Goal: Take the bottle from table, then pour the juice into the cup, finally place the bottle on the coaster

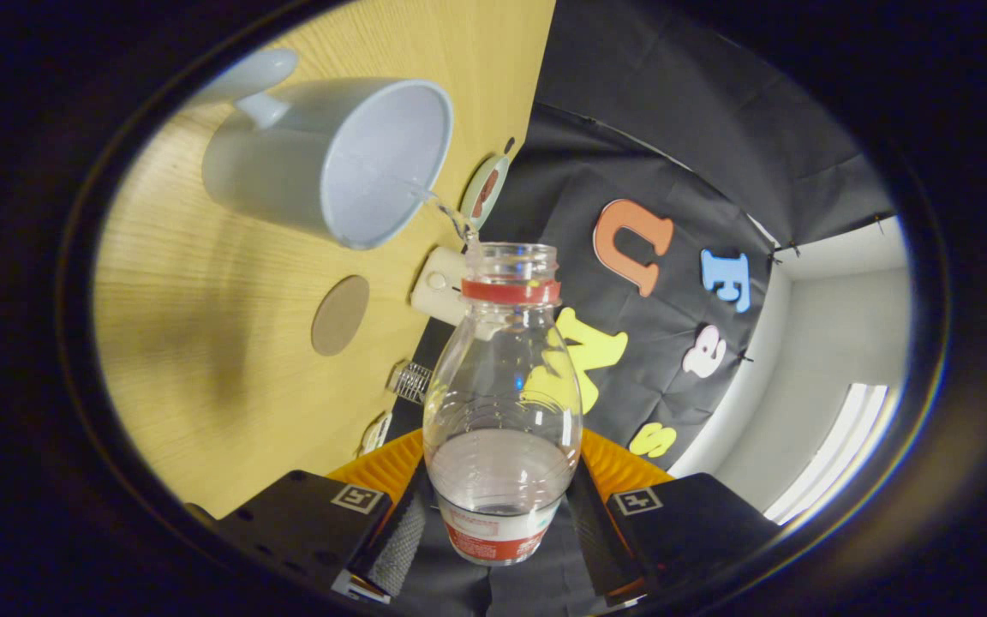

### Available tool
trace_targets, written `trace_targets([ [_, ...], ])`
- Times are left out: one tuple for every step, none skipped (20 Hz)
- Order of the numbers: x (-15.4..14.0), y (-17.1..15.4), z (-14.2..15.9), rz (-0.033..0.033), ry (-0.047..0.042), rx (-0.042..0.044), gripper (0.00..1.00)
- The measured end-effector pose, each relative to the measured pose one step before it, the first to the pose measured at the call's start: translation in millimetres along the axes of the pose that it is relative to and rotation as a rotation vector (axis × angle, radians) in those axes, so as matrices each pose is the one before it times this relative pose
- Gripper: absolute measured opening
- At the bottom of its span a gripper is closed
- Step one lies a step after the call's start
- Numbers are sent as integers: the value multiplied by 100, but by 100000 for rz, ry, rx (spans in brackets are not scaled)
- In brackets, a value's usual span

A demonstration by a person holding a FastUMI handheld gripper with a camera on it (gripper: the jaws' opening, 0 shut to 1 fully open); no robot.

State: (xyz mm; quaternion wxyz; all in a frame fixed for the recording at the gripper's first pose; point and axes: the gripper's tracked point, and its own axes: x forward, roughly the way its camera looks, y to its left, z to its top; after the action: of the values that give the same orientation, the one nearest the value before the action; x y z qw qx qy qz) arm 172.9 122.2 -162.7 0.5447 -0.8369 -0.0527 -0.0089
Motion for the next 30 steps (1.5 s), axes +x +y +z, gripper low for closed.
trace_targets([
  [-60, -76, 54, 17, 22, -204, 82],
  [69, -114, -6, -356, -347, 3, 82],
  [23, -177, 4, -412, -96, -280, 82],
  [129, -245, 46, -580, -184, -84, 82],
  [7, -230, 11, -693, -503, 164, 82],
  [83, 132, 50, -190, 246, -518, 82],
  [0, -122, 62, -576, -363, -638, 82],
  [44, -73, -65, -159, 420, -797, 82],
  [5, -40, -115, -187, -65, -375, 82],
  [41, -63, 79, -460, -365, -291, 82],
  [-20, -100, 104, -135, -98, -491, 82],
  [-42, -177, 90, -689, -489, -180, 82],
  [-95, -260, -6, -165, 143, -348, 82],
  [276, -295, 59, -834, -524, -680, 82],
  [-3, -254, -140, -399, 250, -1336, 82],
  [3, -188, -48, -838, -195, -981, 82],
  [-8, -354, -63, -1025, -173, -718, 82],
  [-14, -254, -77, -473, 142, -128, 82],
  [62, -188, -169, -262, 182, 12, 82],
  [131, -202, -86, -384, 177, -559, 82],
  [-47, -296, -98, -498, 23, -529, 82],
  [66, -93, -174, 9, 203, -477, 82],
  [25, -46, -30, 59, 197, -387, 82],
  [17, 15, -65, 153, 130, -541, 82],
  [-47, -77, 20, -263, -146, -424, 82],
  [-5, -196, 21, -316, -216, -204, 82],
  [50, -88, 46, 116, -154, -145, 82],
  [-43, 35, 112, -354, -205, -227, 82],
  [-104, -40, 59, 66, -54, -662, 82],
  [87, -138, 30, -385, -263, -531, 82],
])
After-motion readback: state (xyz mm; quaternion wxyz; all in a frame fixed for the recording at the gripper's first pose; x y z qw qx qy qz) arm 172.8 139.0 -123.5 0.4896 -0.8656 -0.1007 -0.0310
